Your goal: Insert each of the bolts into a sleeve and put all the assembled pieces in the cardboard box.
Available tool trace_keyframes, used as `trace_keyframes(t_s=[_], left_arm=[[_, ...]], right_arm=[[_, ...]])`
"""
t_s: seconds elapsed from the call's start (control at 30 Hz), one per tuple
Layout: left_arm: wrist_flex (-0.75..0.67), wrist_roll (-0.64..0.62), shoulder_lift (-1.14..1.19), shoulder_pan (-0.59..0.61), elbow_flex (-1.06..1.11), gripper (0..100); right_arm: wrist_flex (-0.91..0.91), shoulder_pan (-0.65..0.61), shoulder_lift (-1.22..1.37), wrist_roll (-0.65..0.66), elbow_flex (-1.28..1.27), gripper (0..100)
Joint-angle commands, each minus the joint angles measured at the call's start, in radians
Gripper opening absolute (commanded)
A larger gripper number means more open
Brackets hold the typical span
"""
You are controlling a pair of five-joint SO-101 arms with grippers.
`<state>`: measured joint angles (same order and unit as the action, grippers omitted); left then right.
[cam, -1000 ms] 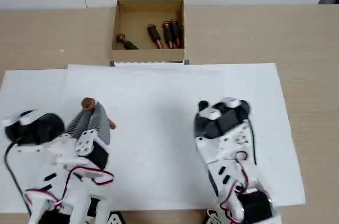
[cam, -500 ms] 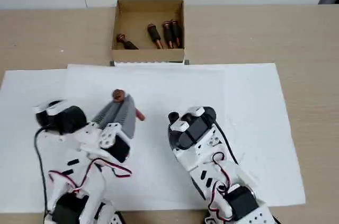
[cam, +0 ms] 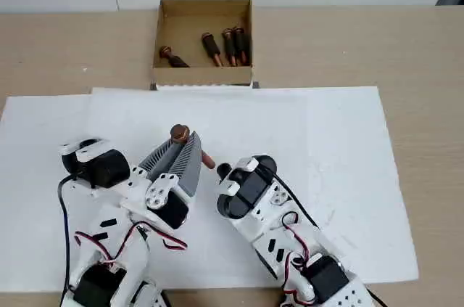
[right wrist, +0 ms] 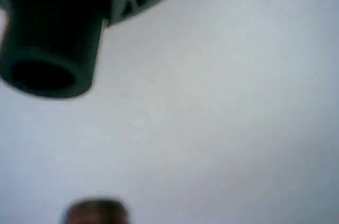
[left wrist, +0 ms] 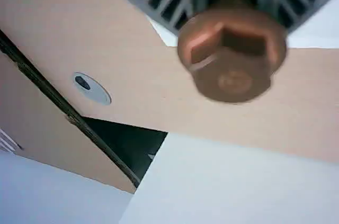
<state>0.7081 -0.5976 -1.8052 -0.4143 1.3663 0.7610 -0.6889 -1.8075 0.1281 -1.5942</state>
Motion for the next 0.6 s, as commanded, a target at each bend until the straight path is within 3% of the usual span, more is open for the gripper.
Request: trace_keyframes(t_s=[0.0, 0.27, 0.57], left_arm=[[-0.032, -0.005, -0.012, -0.003, 0.004, 0], [-0.038, -0.003, -0.012, -0.003, 0.039, 0], [-0.178, -0.002, -0.012, -0.003, 0.14, 0]], right_arm=[[-0.058, -0.015, -0.007, 0.035, 0.025, 0.2], [-0.084, -0.016, -0.007, 0.071, 0.046, 0.2], [-0.084, -0.045, -0.007, 0.071, 0.046, 0.2]])
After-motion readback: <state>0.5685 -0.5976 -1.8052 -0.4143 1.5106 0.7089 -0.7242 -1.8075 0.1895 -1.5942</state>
